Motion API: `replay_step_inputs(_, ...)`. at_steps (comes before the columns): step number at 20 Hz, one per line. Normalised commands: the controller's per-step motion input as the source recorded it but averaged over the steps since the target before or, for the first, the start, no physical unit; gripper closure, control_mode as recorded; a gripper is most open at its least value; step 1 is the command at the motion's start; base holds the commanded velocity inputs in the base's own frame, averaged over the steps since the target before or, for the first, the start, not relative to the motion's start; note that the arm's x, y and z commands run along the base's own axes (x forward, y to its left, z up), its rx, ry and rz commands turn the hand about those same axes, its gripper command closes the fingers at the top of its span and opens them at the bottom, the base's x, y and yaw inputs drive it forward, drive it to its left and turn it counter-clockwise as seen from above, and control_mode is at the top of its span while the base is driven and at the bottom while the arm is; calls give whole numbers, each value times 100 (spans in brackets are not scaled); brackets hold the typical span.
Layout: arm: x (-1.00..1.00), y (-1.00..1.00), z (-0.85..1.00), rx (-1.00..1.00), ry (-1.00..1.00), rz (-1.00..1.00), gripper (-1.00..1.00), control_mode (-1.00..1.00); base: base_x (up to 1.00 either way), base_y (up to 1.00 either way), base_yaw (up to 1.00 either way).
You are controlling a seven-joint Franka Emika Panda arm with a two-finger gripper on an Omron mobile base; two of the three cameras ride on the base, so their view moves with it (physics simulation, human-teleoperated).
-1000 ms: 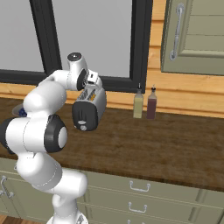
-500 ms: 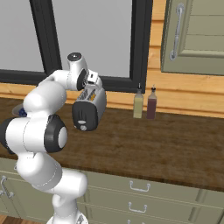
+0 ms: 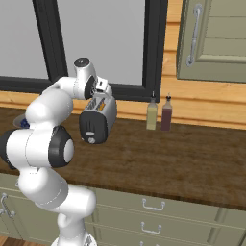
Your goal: Start the toaster. Once the lever pops up, take the bread to the plate on the dining counter.
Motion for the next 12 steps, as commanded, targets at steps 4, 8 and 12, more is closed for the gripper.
replay_step_inputs(4, 0, 0, 0, 0, 0, 0, -100, -100, 0, 0, 0)
replay_step_inputs(8, 0, 0, 0, 0, 0, 0, -100, -100, 0, 0, 0)
replay_step_inputs(12, 0, 0, 0, 0, 0, 0, -100, -100, 0, 0, 0)
